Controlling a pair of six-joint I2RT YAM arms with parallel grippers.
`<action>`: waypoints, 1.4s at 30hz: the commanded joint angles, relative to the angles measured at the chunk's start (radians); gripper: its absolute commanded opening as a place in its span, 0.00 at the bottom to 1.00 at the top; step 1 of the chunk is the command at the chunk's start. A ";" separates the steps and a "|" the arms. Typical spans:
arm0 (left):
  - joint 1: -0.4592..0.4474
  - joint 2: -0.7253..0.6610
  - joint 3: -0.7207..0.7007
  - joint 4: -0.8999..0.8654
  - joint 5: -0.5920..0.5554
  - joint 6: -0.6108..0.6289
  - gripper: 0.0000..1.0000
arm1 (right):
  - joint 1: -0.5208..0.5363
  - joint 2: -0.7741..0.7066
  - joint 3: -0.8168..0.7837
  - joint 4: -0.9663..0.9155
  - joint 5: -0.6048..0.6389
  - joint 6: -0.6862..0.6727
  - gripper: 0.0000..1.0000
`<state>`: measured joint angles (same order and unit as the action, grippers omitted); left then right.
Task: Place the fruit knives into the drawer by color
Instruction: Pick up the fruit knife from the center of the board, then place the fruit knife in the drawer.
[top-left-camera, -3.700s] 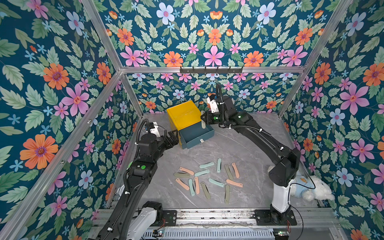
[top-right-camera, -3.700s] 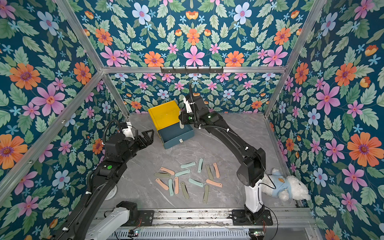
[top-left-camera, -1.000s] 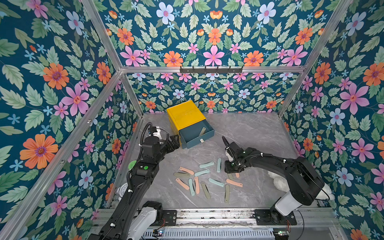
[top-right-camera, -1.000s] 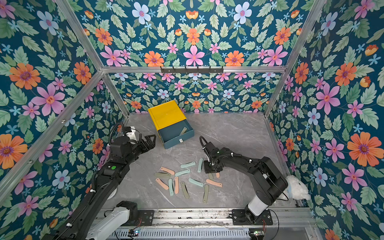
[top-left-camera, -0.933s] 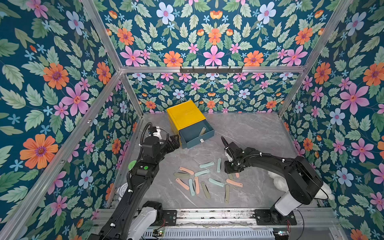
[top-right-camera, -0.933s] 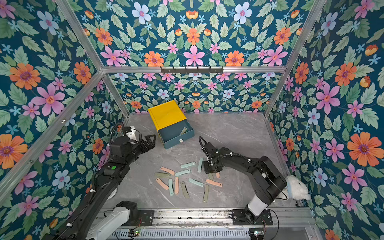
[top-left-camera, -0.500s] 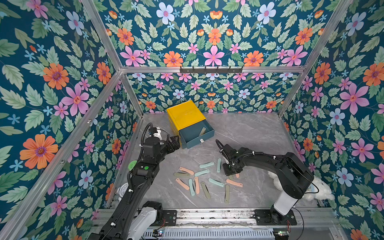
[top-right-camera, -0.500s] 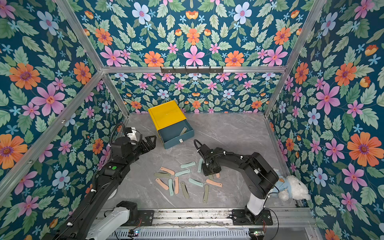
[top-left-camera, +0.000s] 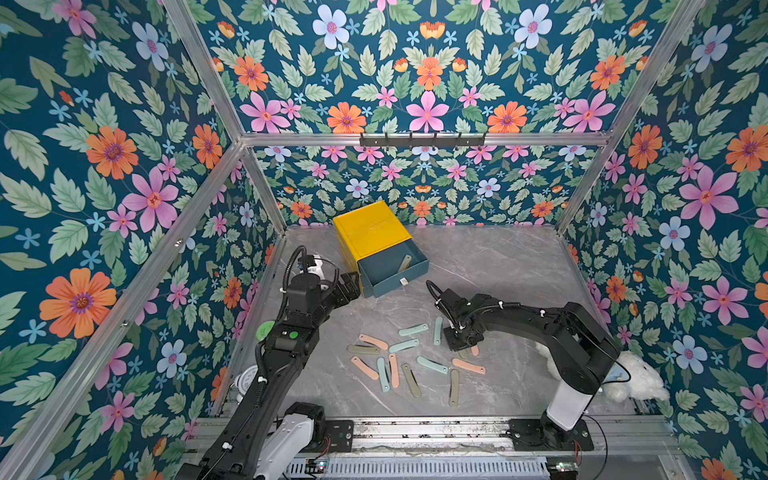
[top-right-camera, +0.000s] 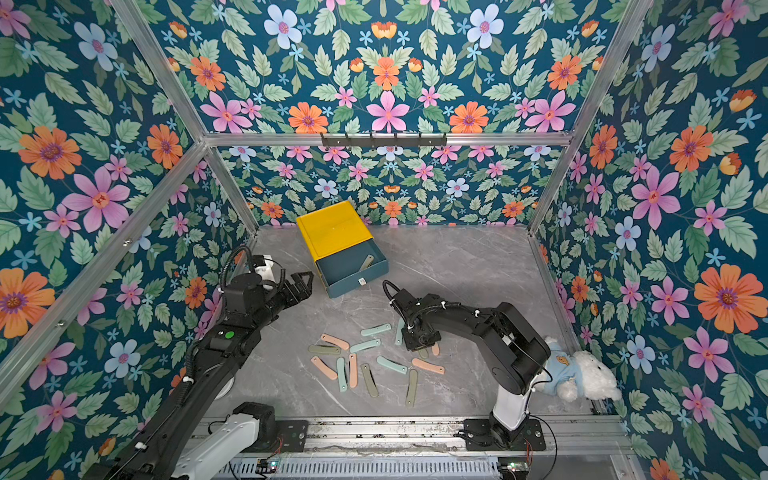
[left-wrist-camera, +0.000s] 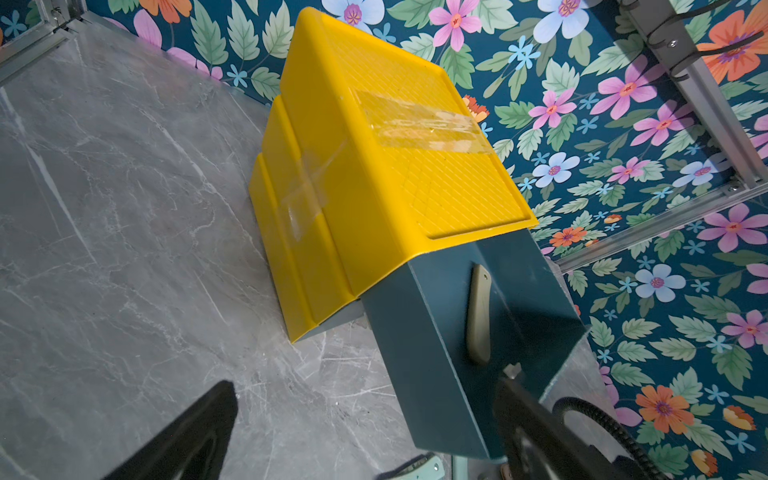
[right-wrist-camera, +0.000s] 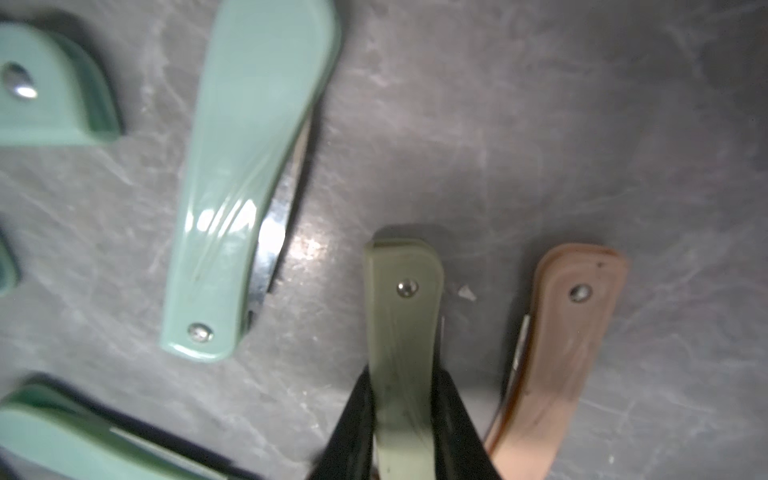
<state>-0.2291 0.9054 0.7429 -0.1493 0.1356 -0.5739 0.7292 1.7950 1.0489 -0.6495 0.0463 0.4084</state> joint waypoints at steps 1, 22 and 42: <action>0.001 0.000 0.002 0.030 -0.005 0.003 0.99 | -0.002 0.027 -0.030 0.024 0.064 0.006 0.16; 0.001 -0.008 0.029 0.023 0.017 -0.007 0.99 | -0.011 -0.414 0.121 0.147 0.050 -0.023 0.09; 0.001 -0.035 0.017 -0.006 0.046 -0.013 0.99 | -0.030 0.174 0.951 0.182 -0.177 -0.063 0.10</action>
<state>-0.2291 0.8730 0.7620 -0.1581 0.1730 -0.5812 0.7071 1.9415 1.9759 -0.4389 -0.1173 0.3309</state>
